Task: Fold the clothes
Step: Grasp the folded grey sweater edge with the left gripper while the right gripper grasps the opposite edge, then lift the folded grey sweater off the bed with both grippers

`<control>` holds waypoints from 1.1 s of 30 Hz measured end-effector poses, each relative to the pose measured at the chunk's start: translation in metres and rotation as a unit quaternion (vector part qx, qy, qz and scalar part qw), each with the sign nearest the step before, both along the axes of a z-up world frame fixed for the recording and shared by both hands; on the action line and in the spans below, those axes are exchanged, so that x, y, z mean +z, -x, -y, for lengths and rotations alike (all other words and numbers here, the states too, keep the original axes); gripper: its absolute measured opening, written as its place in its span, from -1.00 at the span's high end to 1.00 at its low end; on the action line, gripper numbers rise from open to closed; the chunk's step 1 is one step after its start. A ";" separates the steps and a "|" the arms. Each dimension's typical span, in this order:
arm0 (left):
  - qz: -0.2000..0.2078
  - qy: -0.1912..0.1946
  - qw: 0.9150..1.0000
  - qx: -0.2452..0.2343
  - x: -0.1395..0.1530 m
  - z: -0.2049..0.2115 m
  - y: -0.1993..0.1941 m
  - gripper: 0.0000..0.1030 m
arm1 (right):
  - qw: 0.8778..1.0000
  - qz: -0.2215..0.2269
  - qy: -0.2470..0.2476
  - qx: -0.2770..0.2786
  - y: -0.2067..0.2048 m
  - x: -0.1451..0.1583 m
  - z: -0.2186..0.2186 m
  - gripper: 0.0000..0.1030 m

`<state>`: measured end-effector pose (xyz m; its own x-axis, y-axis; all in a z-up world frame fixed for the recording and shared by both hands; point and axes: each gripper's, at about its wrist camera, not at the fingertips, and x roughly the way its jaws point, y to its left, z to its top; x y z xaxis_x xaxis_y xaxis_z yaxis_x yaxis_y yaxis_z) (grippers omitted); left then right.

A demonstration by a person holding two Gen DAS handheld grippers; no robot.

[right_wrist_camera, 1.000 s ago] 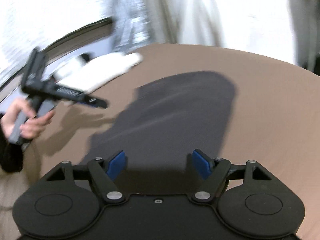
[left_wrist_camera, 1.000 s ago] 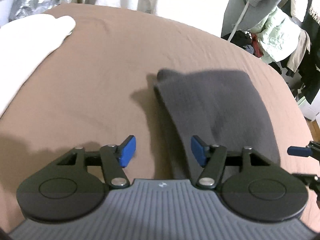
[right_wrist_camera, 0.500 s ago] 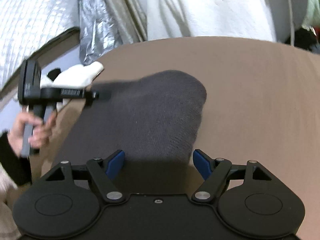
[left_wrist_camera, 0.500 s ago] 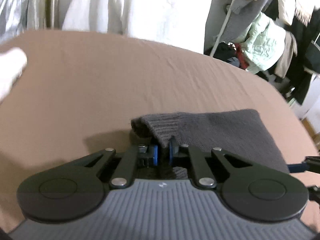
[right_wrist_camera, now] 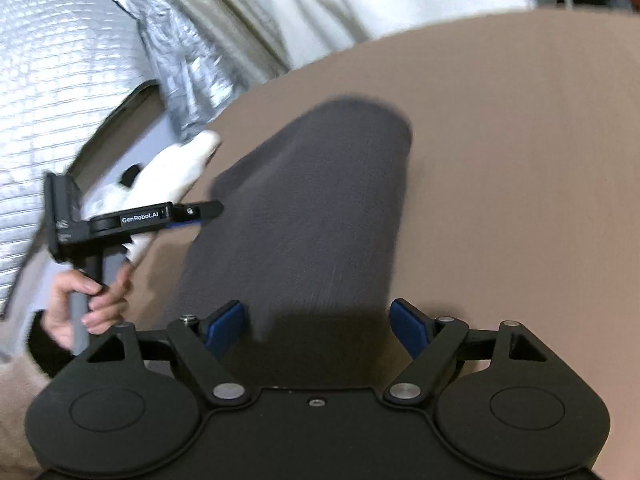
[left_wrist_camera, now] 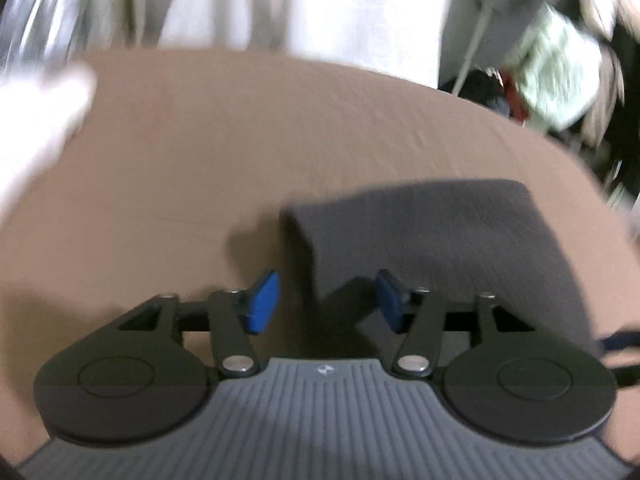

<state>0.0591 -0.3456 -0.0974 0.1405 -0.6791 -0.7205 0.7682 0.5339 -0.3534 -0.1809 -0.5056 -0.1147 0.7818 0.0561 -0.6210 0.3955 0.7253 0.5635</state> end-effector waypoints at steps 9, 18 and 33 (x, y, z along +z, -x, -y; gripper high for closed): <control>-0.241 0.000 0.971 0.001 -0.037 -0.081 0.023 -0.27 | 0.994 -0.044 -0.068 0.078 0.015 -0.032 -0.055 -0.65; -0.224 0.009 0.975 0.015 -0.047 -0.079 0.035 -0.86 | 0.990 0.000 -0.129 0.053 0.001 -0.058 -0.073 -0.22; -0.264 -0.041 0.963 -0.018 -0.055 -0.107 0.087 -1.00 | 0.990 -0.015 -0.137 0.000 0.013 -0.049 -0.092 -0.30</control>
<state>-0.0277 -0.2381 -0.1527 -0.2830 -0.6139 -0.7369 0.5114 0.5534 -0.6574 -0.1941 -0.4138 -0.1633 0.7628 0.2252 -0.6061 0.4160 0.5466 0.7267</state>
